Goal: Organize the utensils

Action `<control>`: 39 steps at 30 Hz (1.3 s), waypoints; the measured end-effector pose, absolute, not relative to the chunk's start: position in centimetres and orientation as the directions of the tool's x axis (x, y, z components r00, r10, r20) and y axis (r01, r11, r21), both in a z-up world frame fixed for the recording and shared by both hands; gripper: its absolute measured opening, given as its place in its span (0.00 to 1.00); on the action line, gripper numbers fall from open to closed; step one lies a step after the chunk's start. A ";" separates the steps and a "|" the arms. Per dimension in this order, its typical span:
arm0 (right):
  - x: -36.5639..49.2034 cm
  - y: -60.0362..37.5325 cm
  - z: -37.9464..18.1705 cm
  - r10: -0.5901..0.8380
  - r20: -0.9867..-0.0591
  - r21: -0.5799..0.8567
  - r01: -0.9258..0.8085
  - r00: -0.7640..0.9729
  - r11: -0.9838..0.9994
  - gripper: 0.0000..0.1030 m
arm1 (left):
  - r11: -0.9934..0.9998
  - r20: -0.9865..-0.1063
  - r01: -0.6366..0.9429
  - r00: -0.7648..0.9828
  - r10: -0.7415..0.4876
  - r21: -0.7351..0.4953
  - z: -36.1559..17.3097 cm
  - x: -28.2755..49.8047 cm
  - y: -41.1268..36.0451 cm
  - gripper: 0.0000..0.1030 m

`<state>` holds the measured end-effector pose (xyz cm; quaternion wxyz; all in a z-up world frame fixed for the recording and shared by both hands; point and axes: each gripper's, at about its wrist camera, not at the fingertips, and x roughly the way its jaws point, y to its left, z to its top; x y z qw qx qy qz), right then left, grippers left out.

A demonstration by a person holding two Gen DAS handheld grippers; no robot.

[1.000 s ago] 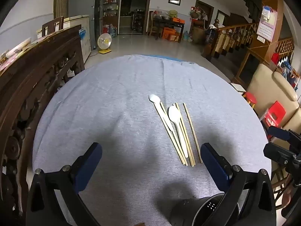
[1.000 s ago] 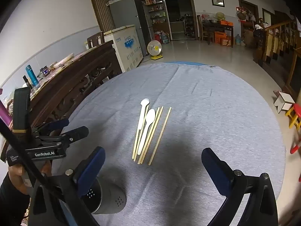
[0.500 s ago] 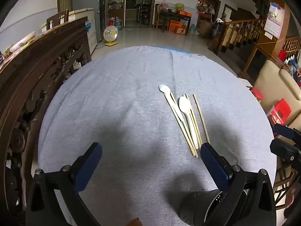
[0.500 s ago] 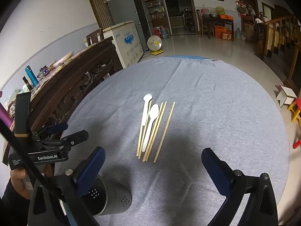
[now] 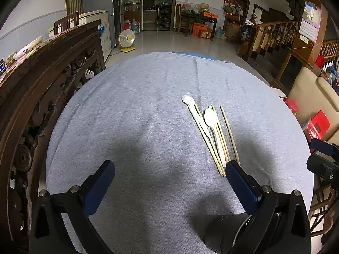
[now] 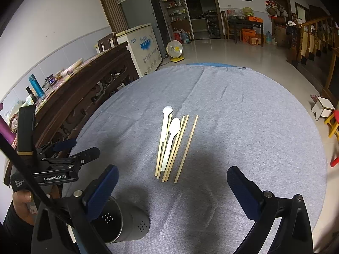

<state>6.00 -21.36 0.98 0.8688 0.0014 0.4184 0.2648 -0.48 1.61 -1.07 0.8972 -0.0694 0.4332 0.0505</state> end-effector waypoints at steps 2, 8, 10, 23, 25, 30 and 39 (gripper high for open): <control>6.1 -21.4 0.9 0.459 -0.730 0.224 -0.457 0.507 0.861 1.00 | 0.985 -0.784 -0.151 0.620 0.028 -0.084 -1.0 -0.5 1.6 1.00; 6.1 -21.4 1.0 0.459 -0.729 0.227 -0.453 0.508 0.862 1.00 | 0.985 -0.785 -0.152 0.619 0.027 -0.086 -1.1 -0.5 1.6 1.00; 6.1 -21.4 1.1 0.460 -0.726 0.227 -0.454 0.510 0.862 1.00 | 0.985 -0.785 -0.150 0.619 0.024 -0.089 -1.1 -0.6 1.6 1.00; 5.9 -21.3 1.2 0.469 -0.722 0.238 -0.453 0.509 0.859 1.00 | 0.985 -0.786 -0.147 0.617 0.022 -0.088 -1.0 -0.7 1.5 1.00; 5.9 -21.4 1.2 0.468 -0.722 0.240 -0.451 0.509 0.860 1.00 | 0.985 -0.786 -0.146 0.618 0.020 -0.089 -1.0 -0.7 1.4 1.00; 5.8 -21.4 1.3 0.470 -0.719 0.243 -0.449 0.512 0.860 1.00 | 0.986 -0.786 -0.143 0.618 0.019 -0.089 -1.0 -0.8 1.3 1.00; 5.7 -21.5 1.4 0.472 -0.718 0.247 -0.447 0.511 0.860 1.00 | 0.985 -0.786 -0.142 0.618 0.014 -0.094 -0.9 -1.0 1.4 1.00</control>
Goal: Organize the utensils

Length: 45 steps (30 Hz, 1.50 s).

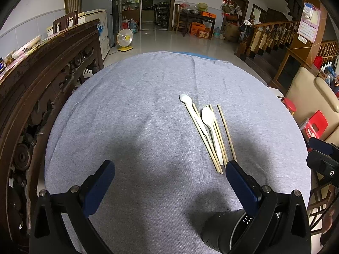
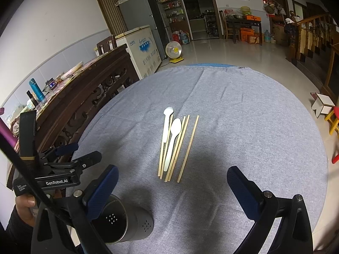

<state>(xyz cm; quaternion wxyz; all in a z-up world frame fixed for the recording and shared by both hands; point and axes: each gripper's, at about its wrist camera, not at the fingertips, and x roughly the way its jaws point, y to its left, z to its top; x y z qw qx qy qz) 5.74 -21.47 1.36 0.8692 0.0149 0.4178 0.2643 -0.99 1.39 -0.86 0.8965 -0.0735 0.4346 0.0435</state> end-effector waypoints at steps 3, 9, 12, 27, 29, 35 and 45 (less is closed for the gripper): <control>5.7 -21.4 1.3 0.471 -0.719 0.245 -0.448 0.512 0.860 1.00 | 0.986 -0.786 -0.141 0.618 0.016 -0.092 -0.9 -0.9 1.4 1.00; 5.8 -21.4 1.3 0.471 -0.720 0.246 -0.448 0.510 0.860 1.00 | 0.986 -0.787 -0.140 0.617 0.014 -0.092 -1.0 -0.9 1.3 1.00; 5.8 -21.4 1.2 0.469 -0.723 0.245 -0.446 0.508 0.861 1.00 | 0.986 -0.789 -0.139 0.615 0.017 -0.087 -1.0 -1.0 1.3 1.00; 6.0 -21.5 1.0 0.471 -0.726 0.252 -0.444 0.501 0.860 1.00 | 0.988 -0.793 -0.129 0.609 0.014 -0.082 -1.0 -0.7 1.1 1.00; 6.0 -21.6 0.9 0.471 -0.726 0.253 -0.444 0.500 0.860 1.00 | 0.988 -0.794 -0.130 0.608 0.016 -0.079 -1.0 -0.7 1.2 1.00; 6.1 -21.6 0.9 0.470 -0.726 0.250 -0.443 0.502 0.861 1.00 | 0.988 -0.798 -0.131 0.603 0.014 -0.082 -1.1 -0.5 1.3 1.00; 7.0 -22.1 0.3 0.466 -0.735 0.266 -0.423 0.492 0.866 1.00 | 0.986 -0.815 -0.143 0.580 0.016 -0.082 -2.1 0.2 1.7 1.00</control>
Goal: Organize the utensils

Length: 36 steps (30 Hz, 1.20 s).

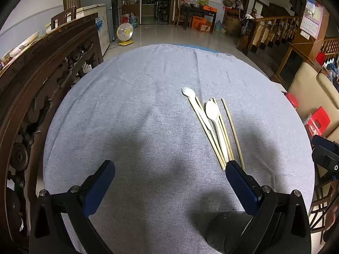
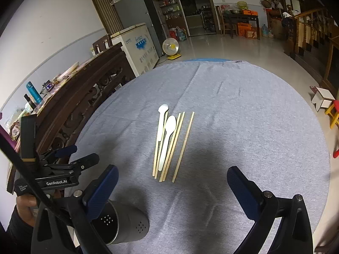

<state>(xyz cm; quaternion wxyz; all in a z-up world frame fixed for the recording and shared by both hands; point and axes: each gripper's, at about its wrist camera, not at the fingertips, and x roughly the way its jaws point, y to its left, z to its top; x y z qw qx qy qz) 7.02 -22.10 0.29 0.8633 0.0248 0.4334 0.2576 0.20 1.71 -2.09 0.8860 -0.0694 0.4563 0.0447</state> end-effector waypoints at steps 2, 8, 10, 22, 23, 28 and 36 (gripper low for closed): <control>7.1 -22.1 0.1 0.464 -0.738 0.266 -0.421 0.490 0.867 1.00 | 0.986 -0.815 -0.143 0.580 0.014 -0.084 -2.1 0.2 1.8 1.00; 8.5 -22.7 -0.2 0.449 -0.751 0.274 -0.391 0.483 0.879 1.00 | 0.982 -0.829 -0.165 0.559 0.017 -0.091 -2.4 1.0 2.7 1.00; 9.5 -23.3 -0.8 0.445 -0.764 0.297 -0.356 0.467 0.886 1.00 | 0.976 -0.842 -0.191 0.539 0.016 -0.104 -3.0 1.5 3.6 1.00; 19.1 -21.6 -7.2 0.387 -0.888 0.334 -0.229 0.250 0.914 0.67 | 0.960 -0.879 -0.250 0.476 0.007 -0.127 -5.7 3.1 6.0 1.00; 20.2 -21.0 -7.7 0.385 -0.896 0.339 -0.219 0.222 0.915 0.62 | 0.959 -0.881 -0.252 0.474 0.005 -0.130 -5.8 3.2 6.1 1.00; 25.4 -17.8 -9.7 0.338 -0.933 0.311 -0.200 0.120 0.929 0.50 | 0.956 -0.884 -0.260 0.468 0.002 -0.136 -6.0 3.7 6.8 1.00; 29.4 -13.1 -11.1 0.198 -0.976 0.172 -0.237 0.088 0.956 0.33 | 0.951 -0.888 -0.276 0.459 0.001 -0.142 -6.5 4.5 8.0 1.00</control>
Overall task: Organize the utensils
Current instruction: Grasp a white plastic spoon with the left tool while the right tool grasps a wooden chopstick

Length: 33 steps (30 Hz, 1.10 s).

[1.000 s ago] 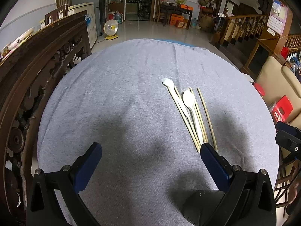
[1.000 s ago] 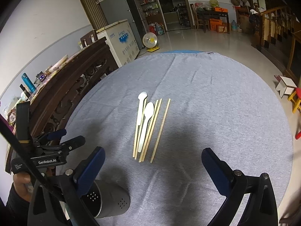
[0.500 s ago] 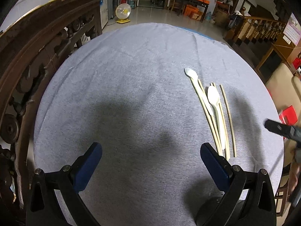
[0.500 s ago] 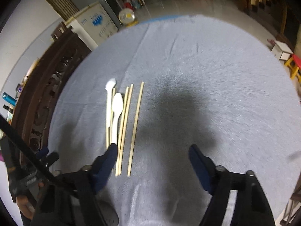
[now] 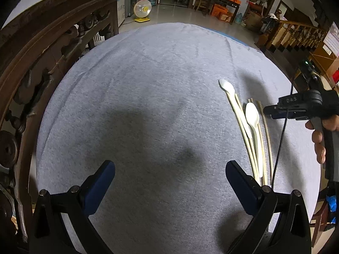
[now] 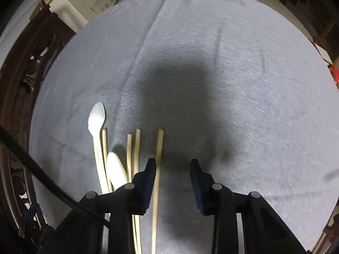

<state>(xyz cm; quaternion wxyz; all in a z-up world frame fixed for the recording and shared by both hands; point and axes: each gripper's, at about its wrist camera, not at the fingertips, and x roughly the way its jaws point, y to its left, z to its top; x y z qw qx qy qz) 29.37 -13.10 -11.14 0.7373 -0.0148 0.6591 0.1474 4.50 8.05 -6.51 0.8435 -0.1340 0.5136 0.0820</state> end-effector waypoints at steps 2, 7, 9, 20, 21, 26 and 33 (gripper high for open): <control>29.6 -12.2 -11.3 0.156 -0.983 0.128 -0.252 0.096 0.959 0.28 | 0.949 -0.891 -0.282 0.455 -0.001 -0.145 -6.7 4.6 8.3 1.00; 30.1 -10.2 -11.4 0.078 -0.992 0.047 -0.289 0.097 0.956 0.22 | 0.947 -0.891 -0.286 0.453 -0.002 -0.148 -6.9 5.1 8.4 1.00; 30.0 -9.3 -11.5 0.044 -0.994 0.010 -0.315 0.102 0.949 0.16 | 0.948 -0.891 -0.284 0.453 -0.002 -0.147 -6.9 5.3 8.2 1.00; 28.9 -10.7 -11.3 0.037 -0.997 0.010 -0.365 0.067 0.931 0.05 | 0.954 -0.900 -0.274 0.435 0.008 -0.124 -6.3 6.8 7.8 1.00; 28.6 -11.4 -11.3 0.033 -0.998 0.008 -0.369 0.060 0.929 0.05 | 0.953 -0.903 -0.277 0.430 0.008 -0.124 -6.2 7.1 7.8 1.00; 28.2 -13.2 -11.5 0.038 -0.998 0.019 -0.379 0.041 0.925 0.05 | 0.946 -0.932 -0.292 0.362 -0.027 -0.141 -6.5 11.6 6.8 1.00; 27.0 -14.7 -10.8 0.071 -0.996 0.044 -0.406 0.053 0.913 0.06 | 0.939 -0.962 -0.318 0.268 -0.045 -0.132 -6.6 20.4 4.6 1.00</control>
